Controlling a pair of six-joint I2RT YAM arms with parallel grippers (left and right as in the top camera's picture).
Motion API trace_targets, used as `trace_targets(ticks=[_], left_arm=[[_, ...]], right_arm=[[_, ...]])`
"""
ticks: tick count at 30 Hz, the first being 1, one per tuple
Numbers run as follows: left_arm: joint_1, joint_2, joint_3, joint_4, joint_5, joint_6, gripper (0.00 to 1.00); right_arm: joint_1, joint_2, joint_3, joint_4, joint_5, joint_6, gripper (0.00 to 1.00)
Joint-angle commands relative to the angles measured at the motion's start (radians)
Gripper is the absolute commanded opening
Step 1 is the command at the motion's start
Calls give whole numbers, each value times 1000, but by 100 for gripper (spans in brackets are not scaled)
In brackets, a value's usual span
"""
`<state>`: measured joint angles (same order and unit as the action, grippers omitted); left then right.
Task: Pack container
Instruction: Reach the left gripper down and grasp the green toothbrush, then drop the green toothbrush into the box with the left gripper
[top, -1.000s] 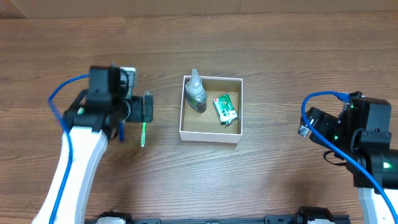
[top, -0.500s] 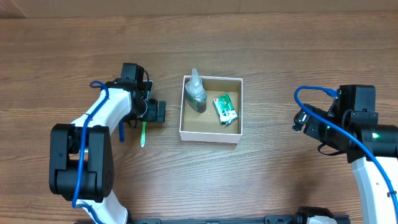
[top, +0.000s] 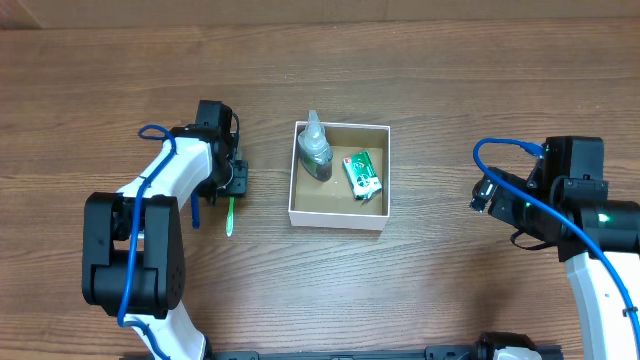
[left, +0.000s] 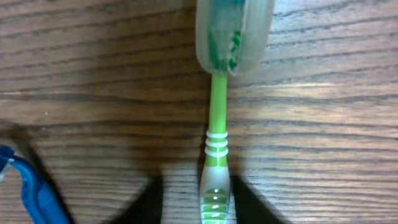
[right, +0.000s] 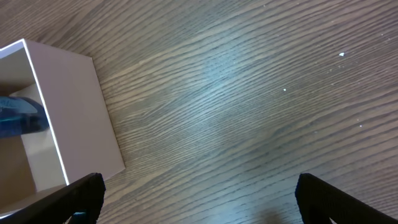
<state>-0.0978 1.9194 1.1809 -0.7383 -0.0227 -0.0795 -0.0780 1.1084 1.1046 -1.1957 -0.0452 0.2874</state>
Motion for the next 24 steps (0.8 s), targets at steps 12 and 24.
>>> trace_targets(ticks=[12, 24], left_arm=[[-37, -20, 224, -199, -10, -11, 4], [-523, -328, 399, -192, -14, 49, 4]], right_arm=[[-2, -1, -2, 5, -2, -4, 100], [-2, -1, -2, 15, -2, -4, 100]])
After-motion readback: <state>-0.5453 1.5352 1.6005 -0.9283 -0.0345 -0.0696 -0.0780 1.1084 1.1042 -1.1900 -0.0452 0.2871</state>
